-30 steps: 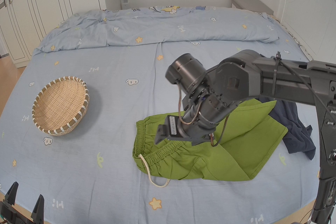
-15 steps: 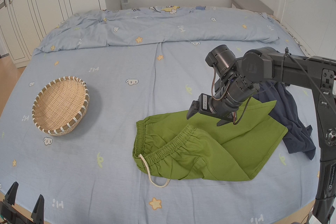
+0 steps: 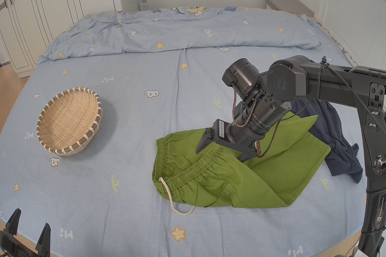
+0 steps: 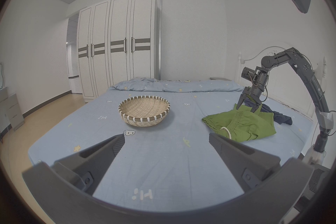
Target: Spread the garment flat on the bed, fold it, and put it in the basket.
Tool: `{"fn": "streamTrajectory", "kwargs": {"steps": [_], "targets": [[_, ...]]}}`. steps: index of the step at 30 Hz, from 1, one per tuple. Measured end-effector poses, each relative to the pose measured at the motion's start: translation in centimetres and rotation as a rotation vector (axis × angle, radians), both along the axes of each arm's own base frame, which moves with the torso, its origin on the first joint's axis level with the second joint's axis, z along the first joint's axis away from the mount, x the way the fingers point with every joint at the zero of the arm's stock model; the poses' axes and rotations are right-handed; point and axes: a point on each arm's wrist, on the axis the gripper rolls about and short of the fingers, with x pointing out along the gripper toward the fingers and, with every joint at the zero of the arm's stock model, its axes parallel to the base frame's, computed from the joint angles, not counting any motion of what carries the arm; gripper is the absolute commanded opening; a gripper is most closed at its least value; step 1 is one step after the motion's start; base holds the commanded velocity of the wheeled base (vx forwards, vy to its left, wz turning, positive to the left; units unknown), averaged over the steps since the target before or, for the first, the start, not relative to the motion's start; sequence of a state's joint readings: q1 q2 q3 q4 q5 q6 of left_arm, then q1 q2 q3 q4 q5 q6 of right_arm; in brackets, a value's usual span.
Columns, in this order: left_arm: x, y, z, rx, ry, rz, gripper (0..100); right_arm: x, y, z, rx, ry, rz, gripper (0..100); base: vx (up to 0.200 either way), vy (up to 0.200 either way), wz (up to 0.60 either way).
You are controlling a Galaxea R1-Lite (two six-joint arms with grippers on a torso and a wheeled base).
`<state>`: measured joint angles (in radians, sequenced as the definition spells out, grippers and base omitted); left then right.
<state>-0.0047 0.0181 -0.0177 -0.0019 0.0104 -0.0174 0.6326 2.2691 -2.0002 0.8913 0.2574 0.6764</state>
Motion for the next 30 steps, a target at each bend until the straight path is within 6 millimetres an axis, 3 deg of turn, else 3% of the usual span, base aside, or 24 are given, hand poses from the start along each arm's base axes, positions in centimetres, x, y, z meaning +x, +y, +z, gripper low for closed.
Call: {"fn": "streamTrajectory", "kwargs": {"steps": [12,19,24,30], "targets": [[0.0,0.0,0.0,0.001,0.000,0.000,100,-6.3,4.8,4.0,0.160,-0.035,0.184,100,0.000,0.000,0.00],[0.0,0.0,0.0,0.000,0.000,0.000,100,-9.6,6.2,2.3,0.173,0.037,0.277,100,0.000,0.000,0.00],[0.0,0.0,0.0,0.000,0.000,0.000,100,-10.2,6.4,2.3,0.197,-0.021,0.294,100,0.000,0.000,0.00],[0.0,0.0,0.0,-0.001,0.000,0.000,100,-8.1,4.3,2.5,0.065,-0.286,0.313,100,0.000,0.000,0.00]]}}
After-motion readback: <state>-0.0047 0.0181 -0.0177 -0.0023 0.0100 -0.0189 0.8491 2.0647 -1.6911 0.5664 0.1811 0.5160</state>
